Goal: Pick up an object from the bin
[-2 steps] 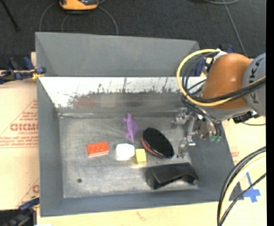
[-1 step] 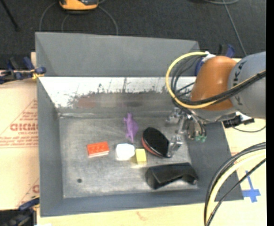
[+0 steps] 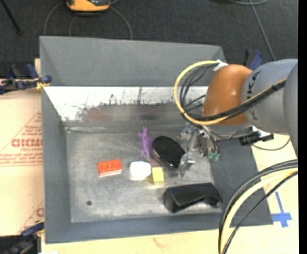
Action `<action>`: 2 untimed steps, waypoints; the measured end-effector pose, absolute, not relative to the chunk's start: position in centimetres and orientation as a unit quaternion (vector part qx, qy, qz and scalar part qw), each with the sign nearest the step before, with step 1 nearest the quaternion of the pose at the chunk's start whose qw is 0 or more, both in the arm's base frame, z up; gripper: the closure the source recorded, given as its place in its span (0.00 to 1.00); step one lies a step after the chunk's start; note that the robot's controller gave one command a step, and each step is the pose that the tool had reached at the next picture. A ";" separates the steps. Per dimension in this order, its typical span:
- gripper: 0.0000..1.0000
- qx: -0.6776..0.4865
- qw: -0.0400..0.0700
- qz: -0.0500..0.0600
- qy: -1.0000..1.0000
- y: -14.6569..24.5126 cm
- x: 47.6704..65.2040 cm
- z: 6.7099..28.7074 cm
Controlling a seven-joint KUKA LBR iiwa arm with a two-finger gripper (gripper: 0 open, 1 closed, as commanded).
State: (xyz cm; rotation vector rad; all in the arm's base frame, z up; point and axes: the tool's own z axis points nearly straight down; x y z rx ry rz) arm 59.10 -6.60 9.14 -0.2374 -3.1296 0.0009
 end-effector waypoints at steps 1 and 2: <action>0.00 -0.015 -0.002 0.000 -1.000 -5.6 59.2 10.1; 0.00 -0.171 -0.002 0.000 -0.985 -4.4 61.4 8.2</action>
Offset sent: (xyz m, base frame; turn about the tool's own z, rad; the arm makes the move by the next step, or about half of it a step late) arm 0.0343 0.0288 -0.0214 0.1672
